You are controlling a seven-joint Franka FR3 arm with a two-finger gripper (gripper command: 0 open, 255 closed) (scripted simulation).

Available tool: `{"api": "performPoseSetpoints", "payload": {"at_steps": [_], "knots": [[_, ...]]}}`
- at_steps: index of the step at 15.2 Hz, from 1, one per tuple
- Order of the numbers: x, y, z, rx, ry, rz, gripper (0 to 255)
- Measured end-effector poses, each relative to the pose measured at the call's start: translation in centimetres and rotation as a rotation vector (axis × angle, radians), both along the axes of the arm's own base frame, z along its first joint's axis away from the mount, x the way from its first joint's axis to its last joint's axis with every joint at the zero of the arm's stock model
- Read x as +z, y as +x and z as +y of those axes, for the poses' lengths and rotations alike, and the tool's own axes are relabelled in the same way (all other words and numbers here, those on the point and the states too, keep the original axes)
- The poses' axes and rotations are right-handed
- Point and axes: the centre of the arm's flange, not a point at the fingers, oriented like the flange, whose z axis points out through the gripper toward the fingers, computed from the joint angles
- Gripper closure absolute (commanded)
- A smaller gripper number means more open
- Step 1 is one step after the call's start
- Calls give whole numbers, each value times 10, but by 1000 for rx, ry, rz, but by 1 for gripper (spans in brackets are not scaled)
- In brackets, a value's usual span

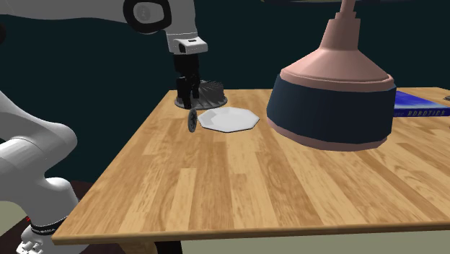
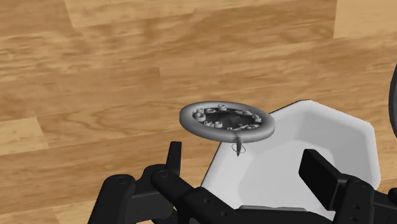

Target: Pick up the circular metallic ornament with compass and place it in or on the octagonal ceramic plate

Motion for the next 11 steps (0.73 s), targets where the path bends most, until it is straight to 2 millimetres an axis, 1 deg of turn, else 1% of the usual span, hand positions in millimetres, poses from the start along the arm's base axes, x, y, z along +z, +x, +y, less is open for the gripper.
{"api": "performPoseSetpoints", "payload": {"at_steps": [3,4,11], "knots": [[0,0,0,0,0,0,0],[0,0,0,0,0,0,255],[0,0,0,0,0,0,255]]}}
